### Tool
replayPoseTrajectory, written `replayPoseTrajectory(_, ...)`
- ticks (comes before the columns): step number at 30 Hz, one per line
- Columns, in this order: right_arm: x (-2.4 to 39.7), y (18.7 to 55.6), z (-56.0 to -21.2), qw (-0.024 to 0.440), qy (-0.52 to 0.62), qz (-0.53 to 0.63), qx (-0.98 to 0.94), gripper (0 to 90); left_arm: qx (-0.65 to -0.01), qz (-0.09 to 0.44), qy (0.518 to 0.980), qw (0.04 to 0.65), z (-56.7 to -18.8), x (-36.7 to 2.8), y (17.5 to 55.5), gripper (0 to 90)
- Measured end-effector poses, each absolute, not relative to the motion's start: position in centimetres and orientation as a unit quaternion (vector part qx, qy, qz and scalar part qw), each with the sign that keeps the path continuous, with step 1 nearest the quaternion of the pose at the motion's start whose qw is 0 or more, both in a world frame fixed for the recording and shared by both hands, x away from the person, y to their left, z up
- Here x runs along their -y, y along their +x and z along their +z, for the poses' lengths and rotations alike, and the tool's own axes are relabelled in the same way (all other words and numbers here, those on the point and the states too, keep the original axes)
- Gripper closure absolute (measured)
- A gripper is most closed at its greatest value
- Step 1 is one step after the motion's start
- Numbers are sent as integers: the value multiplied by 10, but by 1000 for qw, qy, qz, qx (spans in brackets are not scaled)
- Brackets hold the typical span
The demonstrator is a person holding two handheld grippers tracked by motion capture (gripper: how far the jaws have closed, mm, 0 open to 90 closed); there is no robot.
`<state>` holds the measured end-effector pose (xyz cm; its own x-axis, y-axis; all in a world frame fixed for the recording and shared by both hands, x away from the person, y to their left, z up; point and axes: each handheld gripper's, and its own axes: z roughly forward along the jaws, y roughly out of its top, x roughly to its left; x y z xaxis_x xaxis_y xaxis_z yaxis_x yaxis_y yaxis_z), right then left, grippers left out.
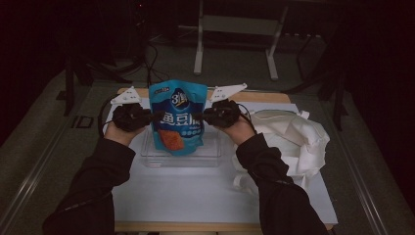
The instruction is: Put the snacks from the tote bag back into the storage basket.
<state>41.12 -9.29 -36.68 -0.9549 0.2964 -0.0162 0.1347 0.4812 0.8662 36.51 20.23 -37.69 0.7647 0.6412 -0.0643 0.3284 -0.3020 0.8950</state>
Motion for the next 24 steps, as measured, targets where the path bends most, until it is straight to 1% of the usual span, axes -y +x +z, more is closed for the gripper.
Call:
replayPoseTrajectory(8, 97, 408, -385, 63, 134, 496, -856, 890, -310, 134, 791, 510, -394, -203, 363, 900)
replayPoseTrajectory(14, 98, 406, -395, 59, 135, 495, -857, 890, -311, 123, 789, 515, -406, -203, 363, 900)
replayPoseTrajectory(23, 99, 404, -409, 49, 137, 490, -860, 889, -308, 119, 793, 512, -421, -203, 360, 898)
replayPoseTrajectory(24, 99, 404, -411, 51, 135, 488, -861, 889, -308, 118, 788, 520, -423, -204, 359, 898)
